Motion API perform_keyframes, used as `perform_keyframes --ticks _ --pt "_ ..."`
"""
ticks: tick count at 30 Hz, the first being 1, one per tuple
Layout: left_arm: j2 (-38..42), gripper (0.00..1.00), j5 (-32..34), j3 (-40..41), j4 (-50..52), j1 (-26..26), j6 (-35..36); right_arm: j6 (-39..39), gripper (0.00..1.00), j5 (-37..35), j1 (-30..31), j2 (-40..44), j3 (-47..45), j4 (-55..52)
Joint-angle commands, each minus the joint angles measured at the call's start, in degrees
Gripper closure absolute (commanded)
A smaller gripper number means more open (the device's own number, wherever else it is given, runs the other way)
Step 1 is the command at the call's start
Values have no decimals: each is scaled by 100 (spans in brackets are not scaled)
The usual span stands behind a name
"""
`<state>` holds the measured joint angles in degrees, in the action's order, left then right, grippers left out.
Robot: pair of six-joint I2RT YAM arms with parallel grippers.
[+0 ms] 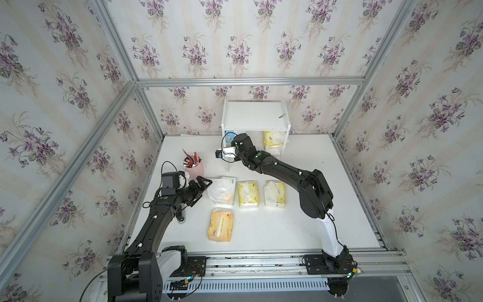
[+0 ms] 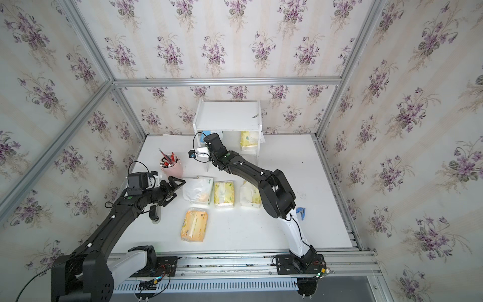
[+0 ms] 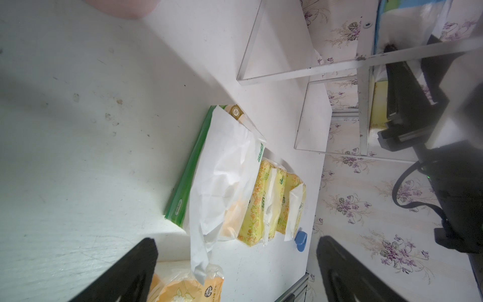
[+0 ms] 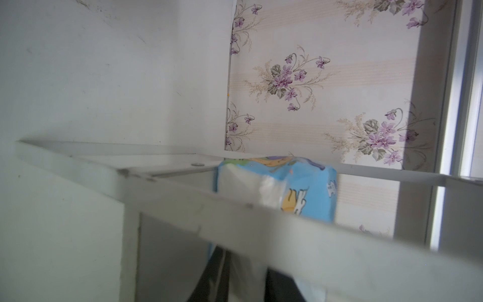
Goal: Remove the tissue boxes from the shelf
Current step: Pick up a box of tissues from the shelf.
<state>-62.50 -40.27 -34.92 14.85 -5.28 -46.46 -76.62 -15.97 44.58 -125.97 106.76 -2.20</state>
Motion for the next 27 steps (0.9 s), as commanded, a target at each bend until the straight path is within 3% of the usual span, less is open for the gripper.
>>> perform_keyframes --ticks 1,7,17,27 --pt "42 1 18 -42 3 -8 109 93 87 -132 -10 9 -27 -563" --pt "149 1 6 -59 45 -8 136 237 100 2 -11 357 -446 -324" --pt "365 0 -257 -59 -180 -8 105 533 100 435 20 1387 -1547 -90" --pt "418 0 -1277 -98 -1205 76 -567 959 100 606 248 2786 -3214 300"
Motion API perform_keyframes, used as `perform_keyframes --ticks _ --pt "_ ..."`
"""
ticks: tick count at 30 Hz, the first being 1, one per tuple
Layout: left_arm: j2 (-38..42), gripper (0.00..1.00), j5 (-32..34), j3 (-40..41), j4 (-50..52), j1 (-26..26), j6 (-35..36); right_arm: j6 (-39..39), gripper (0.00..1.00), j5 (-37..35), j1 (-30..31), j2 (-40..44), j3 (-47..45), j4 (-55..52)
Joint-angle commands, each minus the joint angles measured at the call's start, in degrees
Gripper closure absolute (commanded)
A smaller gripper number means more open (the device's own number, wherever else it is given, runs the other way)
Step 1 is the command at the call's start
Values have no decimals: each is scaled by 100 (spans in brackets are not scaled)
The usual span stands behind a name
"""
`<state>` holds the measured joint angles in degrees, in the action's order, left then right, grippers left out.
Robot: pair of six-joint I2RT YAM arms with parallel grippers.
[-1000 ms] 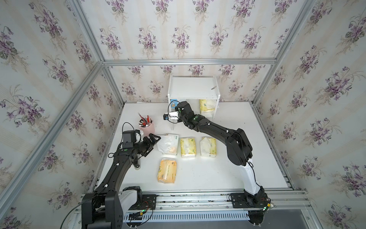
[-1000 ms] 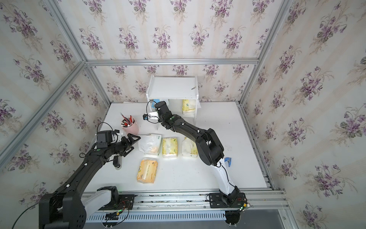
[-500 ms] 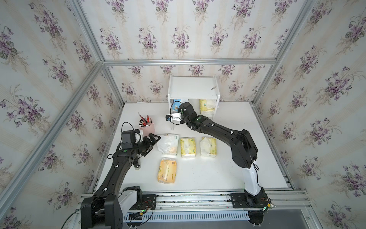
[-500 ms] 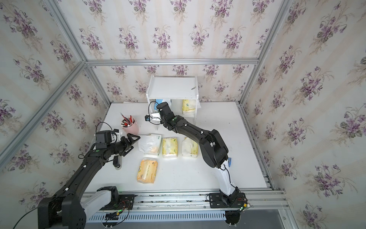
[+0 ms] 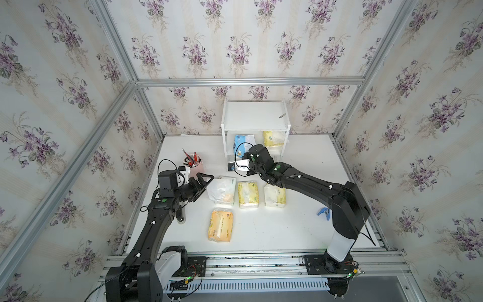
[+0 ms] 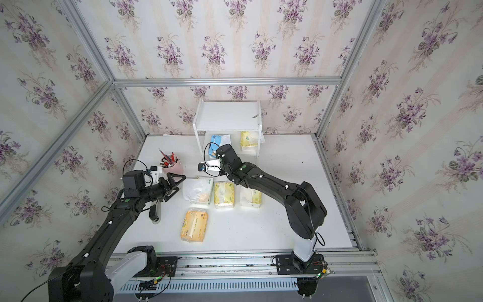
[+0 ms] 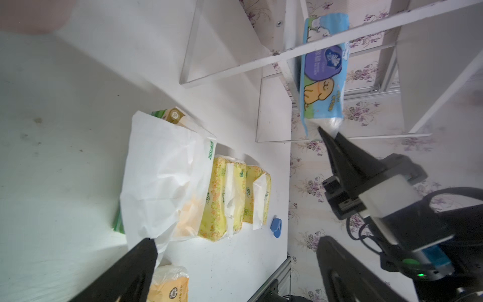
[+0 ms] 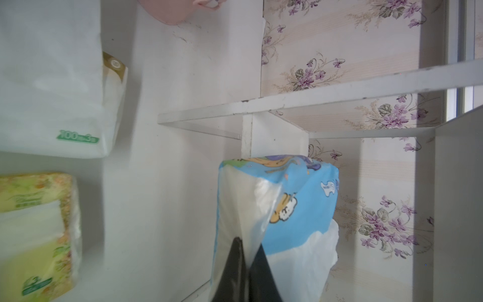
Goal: Remove the tissue boxes from the shelf
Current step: Pick up a box of tissues from the shelf.
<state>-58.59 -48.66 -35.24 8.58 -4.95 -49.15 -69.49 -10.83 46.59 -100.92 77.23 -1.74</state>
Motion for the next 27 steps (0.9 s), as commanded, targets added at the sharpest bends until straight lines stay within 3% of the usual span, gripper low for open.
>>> perform_keyframes --ticks 1,12,20,27 --pt "32 0 -472 -72 -670 87 -400 276 100 96 81 430 -433 292" --pt "-184 1 -46 -407 -1294 1222 -1033 601 100 -244 682 1817 -1846 495" --pt "-741 0 407 -743 -1690 1979 -1211 868 100 -415 1089 2341 -2235 398" --pt "-1241 7 456 -1014 -1941 2376 -1312 876 100 -499 1336 2658 -2586 515"
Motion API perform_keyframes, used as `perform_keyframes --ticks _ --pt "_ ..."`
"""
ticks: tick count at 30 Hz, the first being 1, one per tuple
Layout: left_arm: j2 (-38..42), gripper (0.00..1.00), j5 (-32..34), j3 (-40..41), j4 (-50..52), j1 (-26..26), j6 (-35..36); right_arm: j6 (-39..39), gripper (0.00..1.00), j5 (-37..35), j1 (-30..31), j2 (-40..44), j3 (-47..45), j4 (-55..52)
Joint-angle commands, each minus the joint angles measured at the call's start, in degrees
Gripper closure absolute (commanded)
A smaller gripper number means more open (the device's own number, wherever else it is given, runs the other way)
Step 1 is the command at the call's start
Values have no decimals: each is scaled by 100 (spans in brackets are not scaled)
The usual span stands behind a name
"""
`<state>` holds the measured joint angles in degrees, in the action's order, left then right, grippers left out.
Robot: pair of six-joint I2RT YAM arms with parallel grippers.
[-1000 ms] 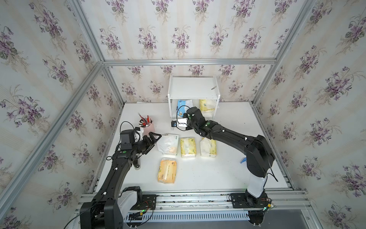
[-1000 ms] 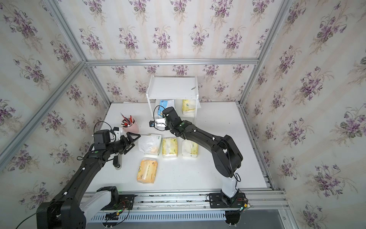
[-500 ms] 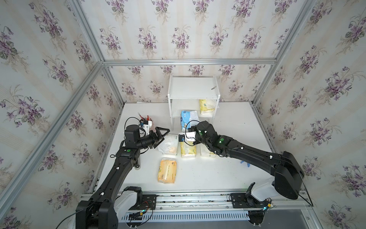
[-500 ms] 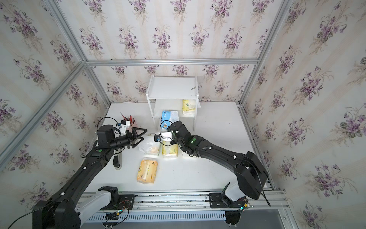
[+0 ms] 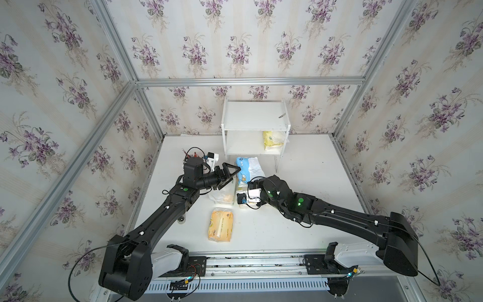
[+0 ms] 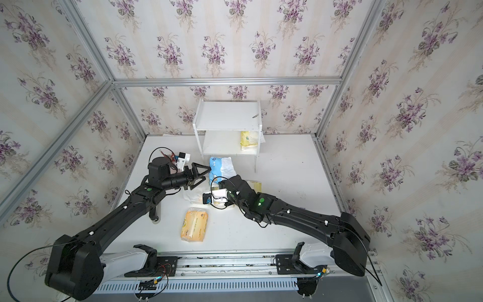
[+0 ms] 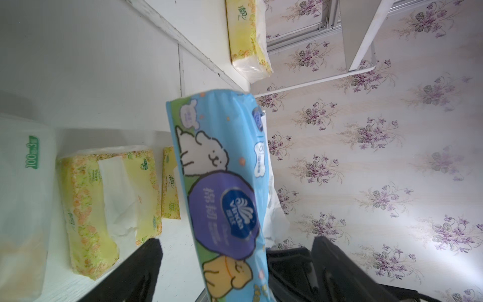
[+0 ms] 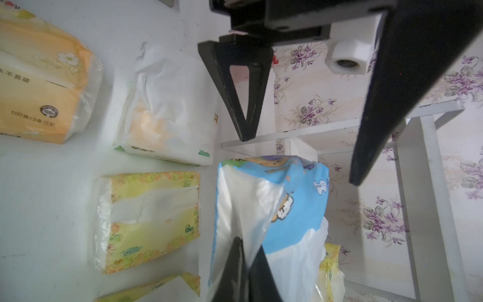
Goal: Remove the tissue boxes from the shelf
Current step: Pick up a box of tissues from the shelf.
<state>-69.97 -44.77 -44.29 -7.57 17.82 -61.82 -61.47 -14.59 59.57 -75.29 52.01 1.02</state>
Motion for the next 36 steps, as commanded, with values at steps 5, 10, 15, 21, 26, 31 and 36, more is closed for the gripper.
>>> perform_keyframes --ticks 5,10,15,21,26,31,36 --pt "-363 13 154 -307 -198 333 72 118 100 -139 57 163 -112 285" --pt "-535 53 105 -400 -193 414 113 137 100 -141 68 172 -147 331" --pt "-567 67 121 -402 -180 433 134 157 98 -201 68 164 -165 345" --pt "-498 75 172 -444 11 442 362 399 74 -118 71 242 -69 255" --pt "-335 76 292 -442 233 488 659 712 51 491 63 767 -238 502" --pt "-127 76 601 -481 651 657 1075 1166 38 1417 -52 1484 -359 822" --pt "99 76 759 -334 854 806 1252 1727 28 2001 -362 2126 -569 1656"
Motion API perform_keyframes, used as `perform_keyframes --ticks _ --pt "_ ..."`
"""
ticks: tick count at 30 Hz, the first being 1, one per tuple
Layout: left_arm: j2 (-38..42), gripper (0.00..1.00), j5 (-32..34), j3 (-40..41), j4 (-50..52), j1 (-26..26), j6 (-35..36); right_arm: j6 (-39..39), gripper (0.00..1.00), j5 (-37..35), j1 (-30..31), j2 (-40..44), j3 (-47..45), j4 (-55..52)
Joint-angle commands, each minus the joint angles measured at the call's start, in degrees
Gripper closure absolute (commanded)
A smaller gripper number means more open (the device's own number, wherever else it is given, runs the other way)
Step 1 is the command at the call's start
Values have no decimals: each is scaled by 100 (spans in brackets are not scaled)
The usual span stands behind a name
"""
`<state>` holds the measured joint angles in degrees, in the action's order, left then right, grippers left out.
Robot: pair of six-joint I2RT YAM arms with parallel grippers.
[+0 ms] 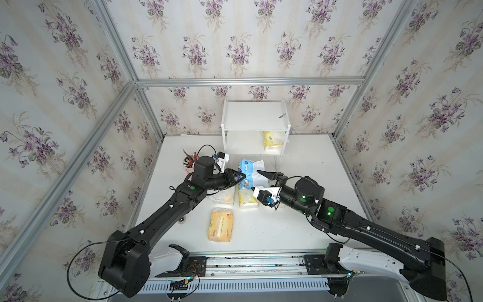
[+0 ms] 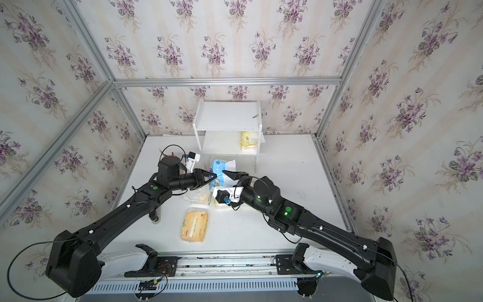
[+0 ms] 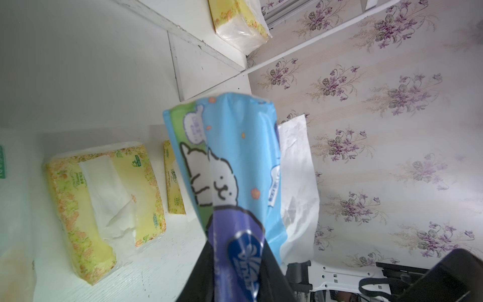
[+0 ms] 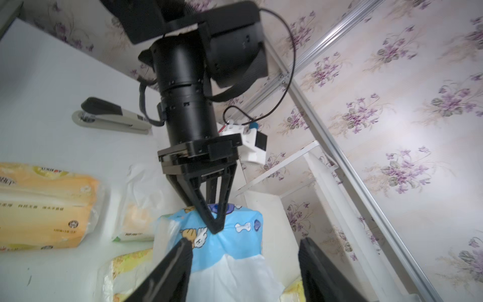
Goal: Remove the tissue boxes from the shelf
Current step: Pick up a box of tissues from the shelf, then place the box of tissues at the center of the board.
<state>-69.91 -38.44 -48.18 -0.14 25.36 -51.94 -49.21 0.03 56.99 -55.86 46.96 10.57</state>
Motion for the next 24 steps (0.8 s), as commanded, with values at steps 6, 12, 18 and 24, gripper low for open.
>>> perform_keyframes --ticks 6,12,18,24 --pt "308 77 191 435 326 398 302 1227 14 -184 -635 395 -311 1705" --pt "603 78 631 832 551 881 223 2288 3 -615 -1447 460 -579 2182" --pt "867 78 1024 1216 874 1322 142 2873 0 -784 -1955 625 -775 2195" --pt "957 77 1134 1458 1119 1568 71 2900 0 -987 -2120 634 -894 2265"
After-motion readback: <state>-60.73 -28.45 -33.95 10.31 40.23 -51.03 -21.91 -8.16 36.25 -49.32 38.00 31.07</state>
